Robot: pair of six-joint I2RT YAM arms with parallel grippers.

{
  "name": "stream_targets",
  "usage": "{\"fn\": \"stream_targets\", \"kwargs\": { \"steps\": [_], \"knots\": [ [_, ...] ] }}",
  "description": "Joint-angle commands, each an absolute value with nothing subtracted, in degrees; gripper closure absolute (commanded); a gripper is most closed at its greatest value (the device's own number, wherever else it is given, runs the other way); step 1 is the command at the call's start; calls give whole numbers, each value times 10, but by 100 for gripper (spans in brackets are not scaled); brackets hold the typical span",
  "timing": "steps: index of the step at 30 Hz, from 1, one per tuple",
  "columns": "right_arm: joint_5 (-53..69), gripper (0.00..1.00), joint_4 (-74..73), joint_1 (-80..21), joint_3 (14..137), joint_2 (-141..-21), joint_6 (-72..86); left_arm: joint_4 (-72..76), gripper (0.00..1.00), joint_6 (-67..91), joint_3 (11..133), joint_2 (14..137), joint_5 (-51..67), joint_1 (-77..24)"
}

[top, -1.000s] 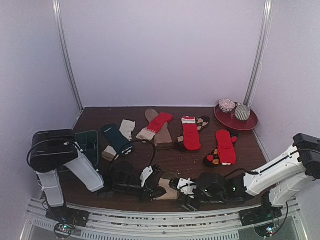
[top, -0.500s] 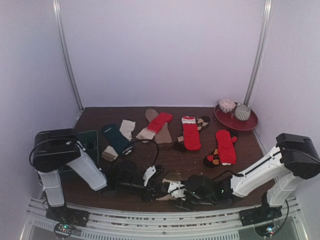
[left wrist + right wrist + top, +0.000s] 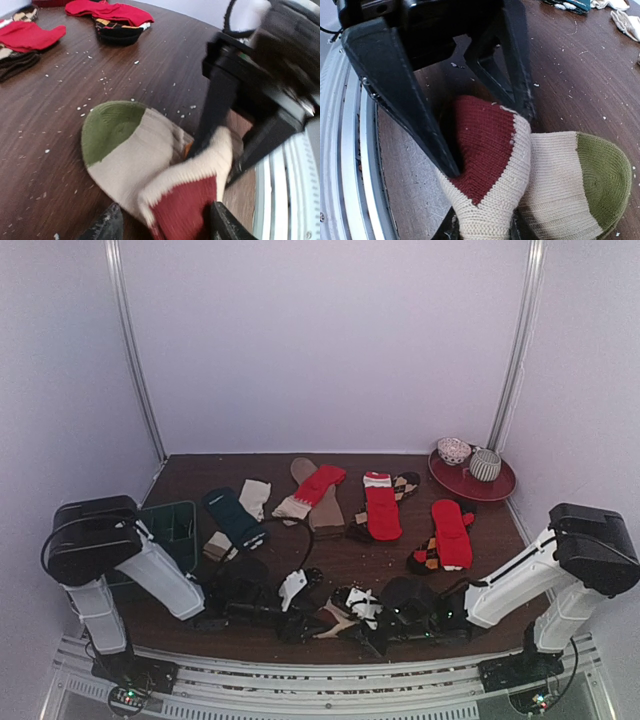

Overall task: Roll the socks
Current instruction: Roll a pair of socks at the center of the board.

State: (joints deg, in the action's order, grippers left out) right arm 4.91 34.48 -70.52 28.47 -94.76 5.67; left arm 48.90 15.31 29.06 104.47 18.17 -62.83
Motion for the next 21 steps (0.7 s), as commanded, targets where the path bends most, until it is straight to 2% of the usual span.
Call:
{"fn": "stream_targets", "kwargs": {
  "steps": [1,5,10,16,21],
  "knots": [
    [169,84,289,-687,245,-969,119,525,33,50,235,989,117,-635],
    [204,85,286,-672,239,-977,122,684,30,-15,191,985,153,-635],
    [225,85,286,-659,238,-979,118,838,27,-16,181,1063,204,-635],
    [233,85,287,-650,243,-990,116,778,28,-11,231,1094,292,-635],
    [232,85,283,-647,244,-990,115,763,28,-6,229,1099,301,-635]
  ]
}}
